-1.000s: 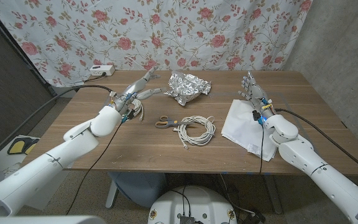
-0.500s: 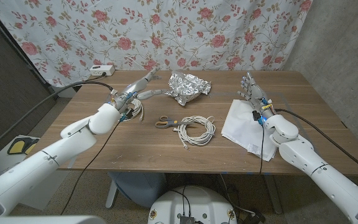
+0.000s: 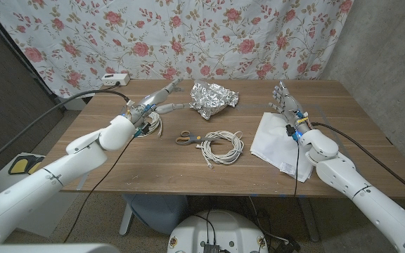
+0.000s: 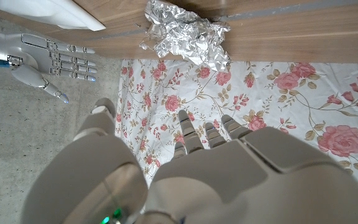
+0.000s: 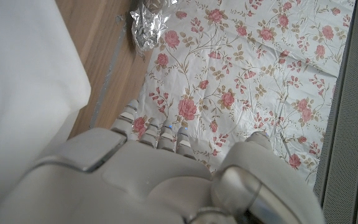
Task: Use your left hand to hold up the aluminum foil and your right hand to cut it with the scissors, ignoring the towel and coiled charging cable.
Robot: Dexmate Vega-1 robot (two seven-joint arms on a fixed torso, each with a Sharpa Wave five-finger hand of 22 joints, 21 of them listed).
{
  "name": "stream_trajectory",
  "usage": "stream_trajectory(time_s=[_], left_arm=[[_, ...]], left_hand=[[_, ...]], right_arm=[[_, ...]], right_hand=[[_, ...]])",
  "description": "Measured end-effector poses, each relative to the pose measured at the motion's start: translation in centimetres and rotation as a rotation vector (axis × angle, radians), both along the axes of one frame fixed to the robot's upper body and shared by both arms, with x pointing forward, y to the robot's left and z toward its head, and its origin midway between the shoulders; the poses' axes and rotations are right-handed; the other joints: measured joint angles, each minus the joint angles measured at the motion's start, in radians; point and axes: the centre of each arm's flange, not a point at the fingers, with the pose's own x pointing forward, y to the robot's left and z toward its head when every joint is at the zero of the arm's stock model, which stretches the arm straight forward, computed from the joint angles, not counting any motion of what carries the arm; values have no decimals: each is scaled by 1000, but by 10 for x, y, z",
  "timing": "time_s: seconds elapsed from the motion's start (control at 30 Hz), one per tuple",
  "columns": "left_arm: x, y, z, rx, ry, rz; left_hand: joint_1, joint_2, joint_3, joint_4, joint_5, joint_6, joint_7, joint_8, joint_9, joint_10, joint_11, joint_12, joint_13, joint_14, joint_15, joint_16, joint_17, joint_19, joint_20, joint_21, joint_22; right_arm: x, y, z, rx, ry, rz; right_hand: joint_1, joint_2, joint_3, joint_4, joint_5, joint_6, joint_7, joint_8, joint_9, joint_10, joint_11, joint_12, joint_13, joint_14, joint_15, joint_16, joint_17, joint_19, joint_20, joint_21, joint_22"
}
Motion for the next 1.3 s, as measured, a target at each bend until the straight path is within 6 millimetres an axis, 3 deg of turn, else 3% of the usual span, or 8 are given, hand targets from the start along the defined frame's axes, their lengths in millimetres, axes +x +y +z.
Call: stream_trajectory(time_s=[0.6,0.67,0.97,1.13,1.23,1.3], left_arm=[[-4,-2,4,65,14,41],[-4,-2,4,71,15,44],[-5,-6,4,114,19,63],[-5,-7,5,134,23,72],[-6,-8,5,144,25,76],[-6,-8,4,153,29,81]], left_hand=[[34,0,9,0,5,0,0,4,-2,37,-9,14,8,5,5,0,0,0,0,0,0],[43,-1,10,1,5,-1,14,8,-2,45,-9,14,9,5,5,0,0,0,0,0,0],[47,-6,10,1,5,0,14,8,-2,51,-9,14,9,5,5,0,0,0,0,0,0],[64,-4,10,1,5,0,-22,8,-2,51,-9,14,14,5,5,0,0,0,0,0,0],[70,-2,14,6,5,0,-22,8,-2,57,-14,14,17,5,5,0,0,0,0,0,0],[75,-4,14,6,5,0,-6,8,-2,57,-14,14,18,5,5,0,0,4,4,0,0]], right_arm=[[-3,-1,2,-6,-9,1],[-3,-1,2,-6,-11,1],[-4,0,3,-8,-16,3],[-5,0,3,-9,-18,4],[-5,1,3,-12,-20,4],[-6,1,3,-14,-23,4]], right_hand=[[13,5,4,-4,-4,0,0,0,0,6,-5,4,-6,0,0,0,-5,-1,1,0,0],[13,5,6,-6,-4,0,0,0,0,5,-5,4,-6,0,0,0,-5,-1,1,0,0],[13,5,8,-8,-4,0,0,0,0,5,-5,4,-6,0,0,0,-5,-1,1,0,0],[13,5,8,-8,-4,0,0,0,0,5,-5,4,-6,0,0,0,-5,-1,1,0,0],[13,5,8,-8,-8,0,0,0,0,5,-5,4,-6,0,0,0,-5,-1,1,0,0],[15,7,9,-9,-8,0,0,0,0,5,-5,4,-6,0,0,0,-5,-1,1,0,0]])
